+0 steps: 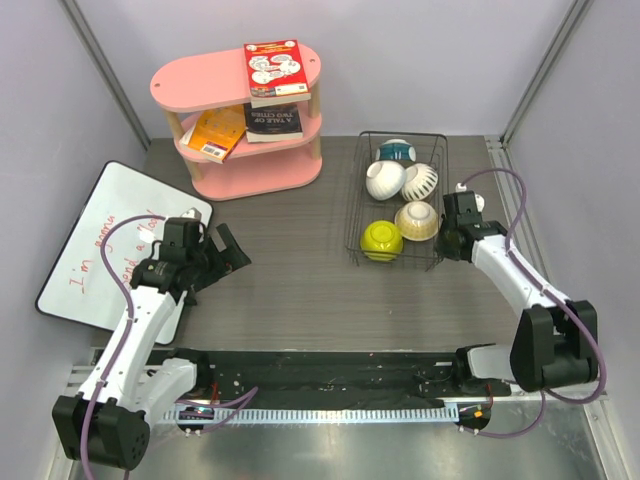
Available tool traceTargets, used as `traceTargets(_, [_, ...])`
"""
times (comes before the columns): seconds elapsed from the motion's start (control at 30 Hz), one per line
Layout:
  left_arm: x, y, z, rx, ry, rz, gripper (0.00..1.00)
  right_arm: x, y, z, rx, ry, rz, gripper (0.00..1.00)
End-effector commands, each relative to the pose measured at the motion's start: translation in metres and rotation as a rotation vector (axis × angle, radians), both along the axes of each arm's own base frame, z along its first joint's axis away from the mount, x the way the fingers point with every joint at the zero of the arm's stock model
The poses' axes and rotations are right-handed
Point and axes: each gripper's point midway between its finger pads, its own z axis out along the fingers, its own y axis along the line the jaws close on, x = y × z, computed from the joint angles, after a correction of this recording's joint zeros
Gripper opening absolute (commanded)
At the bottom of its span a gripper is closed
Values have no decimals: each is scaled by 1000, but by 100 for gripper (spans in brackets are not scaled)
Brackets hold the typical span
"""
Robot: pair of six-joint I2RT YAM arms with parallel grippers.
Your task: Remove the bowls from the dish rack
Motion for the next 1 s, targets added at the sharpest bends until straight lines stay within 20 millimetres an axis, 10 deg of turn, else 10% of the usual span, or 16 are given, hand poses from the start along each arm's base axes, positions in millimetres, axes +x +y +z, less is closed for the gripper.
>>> traceTargets(0.0, [3, -7, 6, -30, -36, -36, 100, -19, 5, 34, 72, -85, -22, 1])
traceTargets(0.47, [40, -35, 52, -6, -96, -152, 100, -72, 33, 20, 299, -56, -117, 2])
traceTargets(0.63, [61, -59, 58, 113, -94, -215, 100, -76, 38, 12, 322, -24, -122, 35])
traceTargets(0.97, [102, -140, 58, 151, -106, -396, 100, -81, 33, 6, 311, -42, -137, 61])
